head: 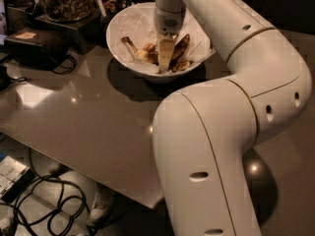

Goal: Pick banana from white bowl

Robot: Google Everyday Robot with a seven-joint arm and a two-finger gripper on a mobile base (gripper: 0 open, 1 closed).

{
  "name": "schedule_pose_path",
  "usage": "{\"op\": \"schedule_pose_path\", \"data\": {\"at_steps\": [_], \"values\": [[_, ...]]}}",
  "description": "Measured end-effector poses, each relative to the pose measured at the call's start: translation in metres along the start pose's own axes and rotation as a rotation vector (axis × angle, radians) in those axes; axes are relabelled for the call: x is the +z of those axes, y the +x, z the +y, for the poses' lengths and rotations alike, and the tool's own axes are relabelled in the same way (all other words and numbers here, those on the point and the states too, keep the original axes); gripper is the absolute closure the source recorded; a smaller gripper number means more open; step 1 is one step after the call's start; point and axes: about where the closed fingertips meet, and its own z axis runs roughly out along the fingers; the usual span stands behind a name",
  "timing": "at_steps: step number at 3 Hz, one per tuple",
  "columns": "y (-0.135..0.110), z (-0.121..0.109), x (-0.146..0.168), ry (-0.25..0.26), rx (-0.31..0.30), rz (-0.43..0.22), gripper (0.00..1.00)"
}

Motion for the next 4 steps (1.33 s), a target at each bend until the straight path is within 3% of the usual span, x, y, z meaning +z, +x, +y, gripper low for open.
{"op": "schedule_pose_path", "data": {"at_steps": [1, 3, 4], "values": [[0.001, 0.0, 0.005, -0.008, -0.003, 0.003, 0.57], [-0.002, -0.006, 0.003, 0.038, -0.013, 0.002, 1.0], [0.001, -0.003, -0.017, 0.097, 0.038, 0.041, 1.0]]}}
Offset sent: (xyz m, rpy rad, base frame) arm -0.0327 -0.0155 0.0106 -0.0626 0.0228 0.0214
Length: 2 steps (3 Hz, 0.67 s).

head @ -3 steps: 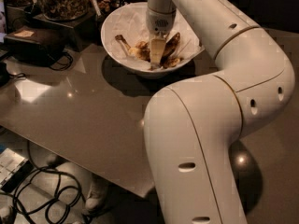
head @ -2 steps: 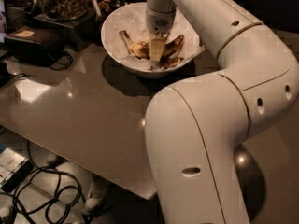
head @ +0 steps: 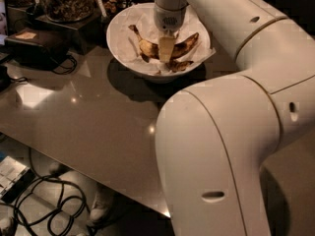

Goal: Pick banana from white bowl

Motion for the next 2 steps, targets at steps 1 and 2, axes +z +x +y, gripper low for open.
{"op": "schedule_pose_path", "data": {"at_steps": [1, 2], "values": [[0.0035, 0.0172, -0.0301, 0.042, 0.051, 0.03, 1.0], [0.0046, 0.018, -0.0316, 0.049, 0.052, 0.025, 1.0]]}}
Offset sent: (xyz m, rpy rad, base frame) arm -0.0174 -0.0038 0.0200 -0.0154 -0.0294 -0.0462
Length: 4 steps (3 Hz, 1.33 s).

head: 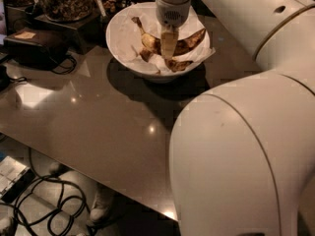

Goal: Pick banana from white bowl

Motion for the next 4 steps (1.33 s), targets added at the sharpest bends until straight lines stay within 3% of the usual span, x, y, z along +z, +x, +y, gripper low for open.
{"op": "schedule_pose_path", "data": {"at_steps": [1, 3, 4], "values": [[-0.002, 0.003, -0.005, 0.016, -0.011, -0.008, 1.0], [-0.022, 0.065, -0.038, 0.014, -0.074, -0.075, 1.0], [-0.021, 0.069, -0.039, 0.013, -0.078, -0.074, 1.0]]}}
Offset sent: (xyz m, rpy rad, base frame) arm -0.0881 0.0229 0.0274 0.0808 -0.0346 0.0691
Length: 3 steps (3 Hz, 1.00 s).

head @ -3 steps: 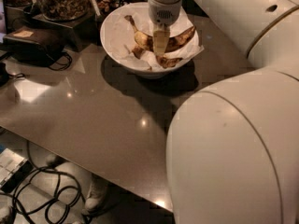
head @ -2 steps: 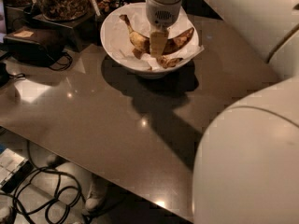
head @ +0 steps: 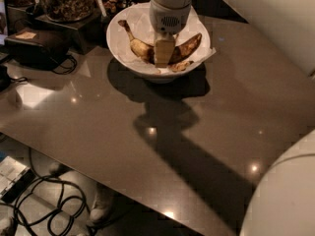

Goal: Pick banana from white bowl

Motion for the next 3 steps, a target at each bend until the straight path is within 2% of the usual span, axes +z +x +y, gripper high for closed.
{"op": "schedule_pose_path", "data": {"at_steps": [1, 2, 3], "values": [[-0.016, 0.011, -0.008, -0.021, -0.034, 0.015, 1.0], [-0.036, 0.032, -0.018, -0.052, -0.064, 0.019, 1.0], [-0.059, 0.047, -0.021, -0.079, -0.075, -0.002, 1.0]]}}
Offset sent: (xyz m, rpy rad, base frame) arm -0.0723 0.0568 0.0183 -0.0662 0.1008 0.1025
